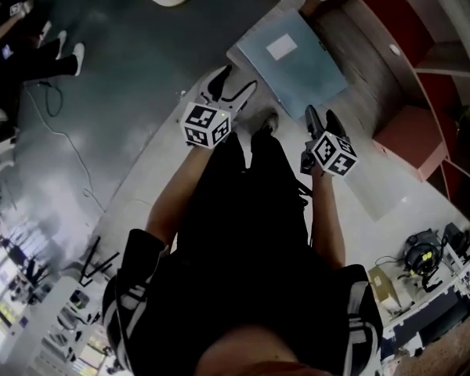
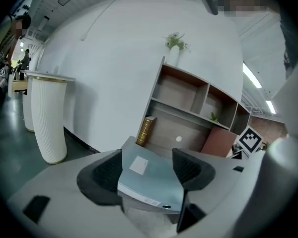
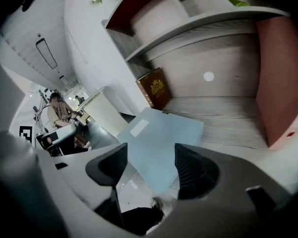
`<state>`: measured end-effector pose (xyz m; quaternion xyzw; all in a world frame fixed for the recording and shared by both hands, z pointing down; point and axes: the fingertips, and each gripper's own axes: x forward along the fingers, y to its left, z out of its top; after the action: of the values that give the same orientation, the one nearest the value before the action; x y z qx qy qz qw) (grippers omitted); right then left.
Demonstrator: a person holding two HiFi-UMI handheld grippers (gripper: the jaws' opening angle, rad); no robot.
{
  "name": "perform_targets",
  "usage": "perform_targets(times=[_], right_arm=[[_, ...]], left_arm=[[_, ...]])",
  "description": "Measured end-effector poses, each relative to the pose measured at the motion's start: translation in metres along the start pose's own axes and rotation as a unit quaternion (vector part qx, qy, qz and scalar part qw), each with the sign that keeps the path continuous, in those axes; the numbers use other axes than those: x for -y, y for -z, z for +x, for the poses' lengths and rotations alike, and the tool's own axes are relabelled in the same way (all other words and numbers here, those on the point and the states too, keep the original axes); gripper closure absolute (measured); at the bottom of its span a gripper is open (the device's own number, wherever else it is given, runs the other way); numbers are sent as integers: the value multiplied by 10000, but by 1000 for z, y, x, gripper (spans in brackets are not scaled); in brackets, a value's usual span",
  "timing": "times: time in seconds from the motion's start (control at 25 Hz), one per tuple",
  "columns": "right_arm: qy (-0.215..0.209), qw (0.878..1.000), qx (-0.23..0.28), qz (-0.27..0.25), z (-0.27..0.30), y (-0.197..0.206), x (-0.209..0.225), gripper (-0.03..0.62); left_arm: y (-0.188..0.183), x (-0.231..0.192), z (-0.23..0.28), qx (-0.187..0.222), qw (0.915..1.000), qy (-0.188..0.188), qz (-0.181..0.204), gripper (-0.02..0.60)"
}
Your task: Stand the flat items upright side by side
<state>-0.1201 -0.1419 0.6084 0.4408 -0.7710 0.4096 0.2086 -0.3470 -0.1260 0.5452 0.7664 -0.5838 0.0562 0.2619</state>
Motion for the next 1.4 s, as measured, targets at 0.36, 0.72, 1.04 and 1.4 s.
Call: perform_targets(times=[0.36, 0.72, 1.04, 1.4], right_arm=[[774, 9919, -64, 1005, 39, 27, 22, 286], [1410, 9742, 18, 1764, 74, 64, 32, 286], [1573, 9652, 45, 2089, 89, 89, 33, 286], [1625, 9631, 241, 2131, 78, 96, 22, 287]], left_arm=[[34, -70, 70, -1212, 9905, 612, 200, 264], [62, -108, 133, -1975, 9707, 1272, 497, 256], [98, -119, 160, -2626, 9467, 1818, 413, 245], [108, -103, 143, -2655, 9367, 2236, 453, 246]])
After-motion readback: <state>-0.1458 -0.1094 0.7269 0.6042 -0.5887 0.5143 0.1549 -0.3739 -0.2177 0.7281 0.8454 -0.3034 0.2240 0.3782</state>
